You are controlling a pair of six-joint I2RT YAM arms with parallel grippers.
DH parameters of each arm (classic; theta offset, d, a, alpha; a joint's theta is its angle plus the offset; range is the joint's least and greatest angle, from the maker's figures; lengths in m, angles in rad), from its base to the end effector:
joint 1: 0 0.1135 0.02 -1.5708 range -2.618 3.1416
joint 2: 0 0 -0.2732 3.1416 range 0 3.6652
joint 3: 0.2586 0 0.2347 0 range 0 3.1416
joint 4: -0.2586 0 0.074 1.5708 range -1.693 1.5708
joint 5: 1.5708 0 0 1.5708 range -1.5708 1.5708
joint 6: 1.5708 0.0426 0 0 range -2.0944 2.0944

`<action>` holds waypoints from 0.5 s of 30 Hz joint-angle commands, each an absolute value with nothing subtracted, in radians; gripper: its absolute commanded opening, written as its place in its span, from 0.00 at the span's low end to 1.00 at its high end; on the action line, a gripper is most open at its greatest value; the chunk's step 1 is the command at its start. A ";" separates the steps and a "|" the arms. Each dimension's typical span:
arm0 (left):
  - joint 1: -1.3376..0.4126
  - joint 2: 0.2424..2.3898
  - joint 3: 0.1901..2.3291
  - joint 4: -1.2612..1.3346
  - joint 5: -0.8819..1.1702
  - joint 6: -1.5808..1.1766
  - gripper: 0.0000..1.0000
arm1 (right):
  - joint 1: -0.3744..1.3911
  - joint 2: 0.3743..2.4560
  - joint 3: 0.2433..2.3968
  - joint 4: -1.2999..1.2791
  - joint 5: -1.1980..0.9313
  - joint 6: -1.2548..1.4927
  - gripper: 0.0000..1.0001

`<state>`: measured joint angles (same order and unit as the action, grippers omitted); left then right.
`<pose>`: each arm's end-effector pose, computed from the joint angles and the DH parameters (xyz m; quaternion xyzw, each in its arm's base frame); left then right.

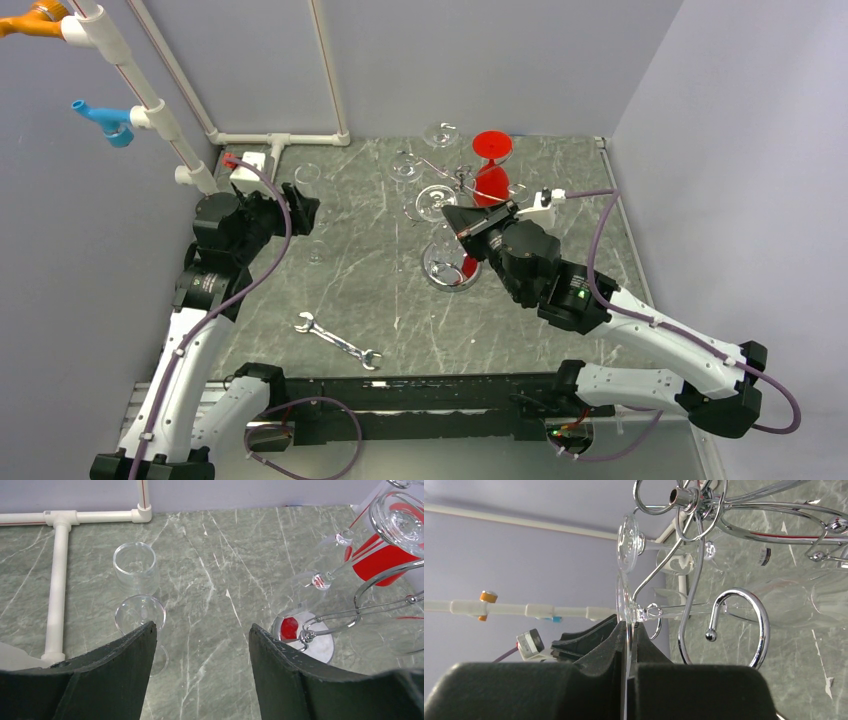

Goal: Take the wine glass off the wine glass rack
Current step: Pick up the wine glass from the wine rack.

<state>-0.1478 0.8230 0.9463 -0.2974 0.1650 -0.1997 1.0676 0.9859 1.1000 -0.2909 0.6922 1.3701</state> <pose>0.1634 -0.0314 0.3812 0.0332 0.7644 -0.1729 0.6202 0.1168 0.1559 0.4080 0.3240 0.6803 0.4772 0.4523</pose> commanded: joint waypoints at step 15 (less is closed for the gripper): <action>-0.150 0.814 0.988 -0.287 0.395 -0.244 0.77 | 1.065 0.934 1.146 -0.305 0.593 1.264 0.00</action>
<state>-0.1478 0.8219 0.9424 -0.2985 0.2996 -0.2104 1.0664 0.9463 1.1004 -0.3065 0.6399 1.3098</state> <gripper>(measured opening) 0.765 0.038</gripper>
